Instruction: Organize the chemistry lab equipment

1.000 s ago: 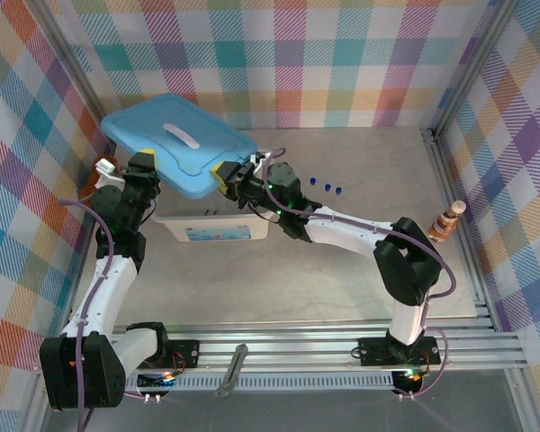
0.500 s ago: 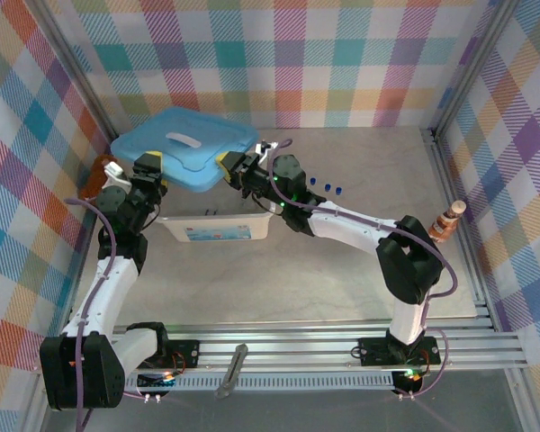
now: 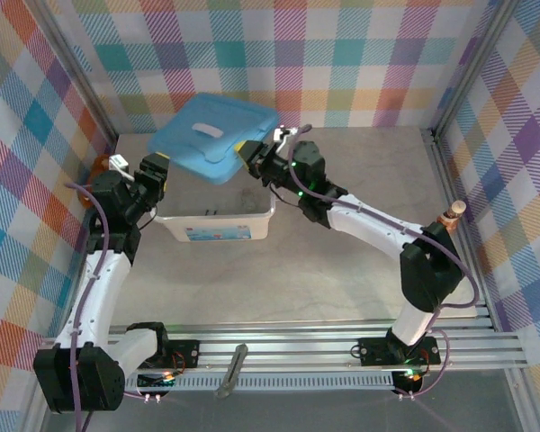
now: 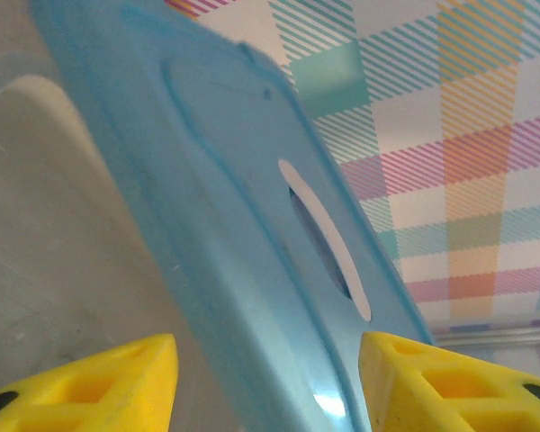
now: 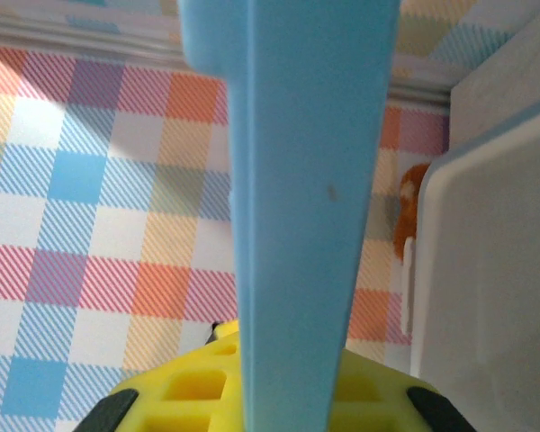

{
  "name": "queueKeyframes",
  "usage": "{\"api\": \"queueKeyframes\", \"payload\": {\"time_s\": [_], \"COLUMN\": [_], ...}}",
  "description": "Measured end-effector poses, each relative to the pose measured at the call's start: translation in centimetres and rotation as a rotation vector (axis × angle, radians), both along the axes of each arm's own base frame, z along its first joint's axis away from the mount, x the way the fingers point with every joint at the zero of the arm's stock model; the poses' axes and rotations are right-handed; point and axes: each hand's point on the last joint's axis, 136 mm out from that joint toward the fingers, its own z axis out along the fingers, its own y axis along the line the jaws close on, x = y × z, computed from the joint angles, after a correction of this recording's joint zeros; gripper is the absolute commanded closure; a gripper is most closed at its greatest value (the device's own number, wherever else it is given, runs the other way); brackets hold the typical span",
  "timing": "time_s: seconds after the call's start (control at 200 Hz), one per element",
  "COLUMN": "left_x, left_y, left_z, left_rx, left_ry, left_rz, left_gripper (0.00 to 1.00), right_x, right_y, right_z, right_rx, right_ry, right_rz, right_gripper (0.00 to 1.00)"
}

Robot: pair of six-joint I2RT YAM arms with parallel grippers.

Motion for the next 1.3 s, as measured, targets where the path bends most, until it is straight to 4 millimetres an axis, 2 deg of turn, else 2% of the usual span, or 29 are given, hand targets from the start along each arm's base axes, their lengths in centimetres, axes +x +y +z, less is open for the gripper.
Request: {"api": "queueKeyframes", "payload": {"time_s": [0.115, 0.265, 0.4, 0.57, 0.675, 0.775, 1.025, 1.12, 1.3], "left_x": [-0.7, -1.4, -2.1, -2.7, -2.8, -2.8, -3.5, -3.8, -4.2], "left_y": [0.6, 2.6, 4.0, 5.0, 5.8, 6.2, 6.8, 7.6, 7.9], "left_z": [0.2, -1.7, -2.9, -3.6, -3.8, -3.8, -5.0, -5.5, -7.4], "left_rx": [0.062, 0.118, 0.146, 0.149, 0.139, 0.136, 0.144, 0.139, 0.131], "left_ry": [0.024, 0.110, 0.173, 0.213, 0.219, 0.220, 0.275, 0.293, 0.339], "left_rz": [0.003, 0.041, 0.067, 0.090, 0.107, 0.114, 0.129, 0.154, 0.164], "left_gripper": [0.44, 0.44, 0.44, 0.46, 0.46, 0.47, 0.47, 0.48, 0.48], "right_x": [1.1, 2.2, 2.6, 2.1, 1.2, 0.5, -0.6, -1.2, -1.5], "right_y": [-2.0, -4.0, -5.6, -6.9, -6.6, -5.8, -4.6, -4.4, -4.0], "right_z": [-0.3, -0.1, 1.4, 2.9, 3.8, 3.8, 1.2, 1.1, 0.4], "right_rx": [-0.043, -0.085, -0.082, -0.063, -0.056, -0.046, -0.053, -0.053, -0.050], "right_ry": [-0.002, 0.015, 0.003, -0.022, -0.035, -0.040, 0.033, 0.037, 0.044], "right_rz": [-0.009, 0.036, 0.103, 0.207, 0.292, 0.377, 0.506, 0.536, 0.583], "right_gripper": [0.88, 0.87, 0.87, 0.86, 0.86, 0.85, 0.84, 0.82, 0.82]}}
